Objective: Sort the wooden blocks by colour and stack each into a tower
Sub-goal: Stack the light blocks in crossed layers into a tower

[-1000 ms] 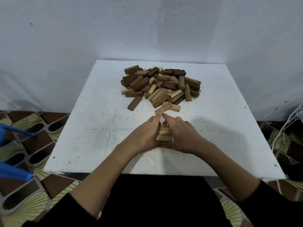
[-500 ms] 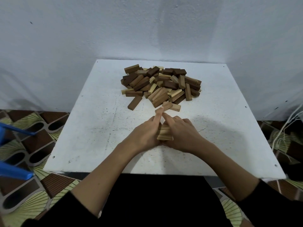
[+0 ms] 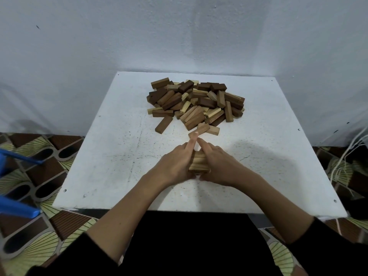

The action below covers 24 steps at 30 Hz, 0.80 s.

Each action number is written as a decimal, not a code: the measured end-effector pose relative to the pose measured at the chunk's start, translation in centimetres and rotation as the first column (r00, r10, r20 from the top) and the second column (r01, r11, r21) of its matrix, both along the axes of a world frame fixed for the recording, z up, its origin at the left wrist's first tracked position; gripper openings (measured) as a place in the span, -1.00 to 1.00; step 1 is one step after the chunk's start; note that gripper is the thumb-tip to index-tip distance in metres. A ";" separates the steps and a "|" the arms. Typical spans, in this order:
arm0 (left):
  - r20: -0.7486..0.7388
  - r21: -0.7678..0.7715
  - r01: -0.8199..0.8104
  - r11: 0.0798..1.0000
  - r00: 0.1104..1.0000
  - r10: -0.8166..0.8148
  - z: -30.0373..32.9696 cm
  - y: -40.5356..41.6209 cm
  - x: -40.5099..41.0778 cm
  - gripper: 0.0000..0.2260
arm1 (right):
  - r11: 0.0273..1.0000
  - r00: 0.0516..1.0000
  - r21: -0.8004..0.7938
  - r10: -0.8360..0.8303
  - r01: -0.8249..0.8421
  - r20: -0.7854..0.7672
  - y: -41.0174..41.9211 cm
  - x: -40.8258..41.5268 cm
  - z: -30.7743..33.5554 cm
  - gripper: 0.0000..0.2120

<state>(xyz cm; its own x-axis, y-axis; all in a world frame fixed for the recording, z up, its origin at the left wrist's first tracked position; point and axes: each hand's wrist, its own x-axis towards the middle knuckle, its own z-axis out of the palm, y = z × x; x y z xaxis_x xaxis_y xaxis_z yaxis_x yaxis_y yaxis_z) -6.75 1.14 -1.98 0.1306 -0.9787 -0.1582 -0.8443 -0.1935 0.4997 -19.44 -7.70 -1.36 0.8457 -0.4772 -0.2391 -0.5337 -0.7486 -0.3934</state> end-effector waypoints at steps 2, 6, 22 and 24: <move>-0.037 -0.015 0.004 1.000 0.999 -0.005 -0.1 -0.1 0.1 0.01 | 1.000 1.000 0.030 -0.008 0.008 0.012 0.0 0.1 -0.2 0.03; -0.051 -0.018 0.002 1.000 0.999 -0.003 0.1 -0.3 0.1 -0.02 | 0.999 0.999 0.040 -0.010 0.008 0.040 -0.1 0.3 -0.5 0.04; -0.018 -0.018 0.020 1.000 1.000 -0.020 -0.1 -0.5 0.1 -0.01 | 1.000 1.000 0.004 0.012 -0.012 0.028 -0.2 0.4 -0.3 -0.01; -0.017 -0.019 0.023 1.000 1.000 -0.023 -0.2 -0.5 0.1 0.00 | 1.000 1.000 -0.001 0.012 -0.012 0.029 -0.1 0.4 -0.3 -0.02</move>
<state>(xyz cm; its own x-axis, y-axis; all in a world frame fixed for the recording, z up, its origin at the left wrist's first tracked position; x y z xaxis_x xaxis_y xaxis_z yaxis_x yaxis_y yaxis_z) -6.62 0.68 -2.14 0.1056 -0.9843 -0.1416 -0.8395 -0.1646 0.5178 -19.04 -7.84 -1.62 0.8578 -0.4673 -0.2140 -0.5131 -0.7553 -0.4078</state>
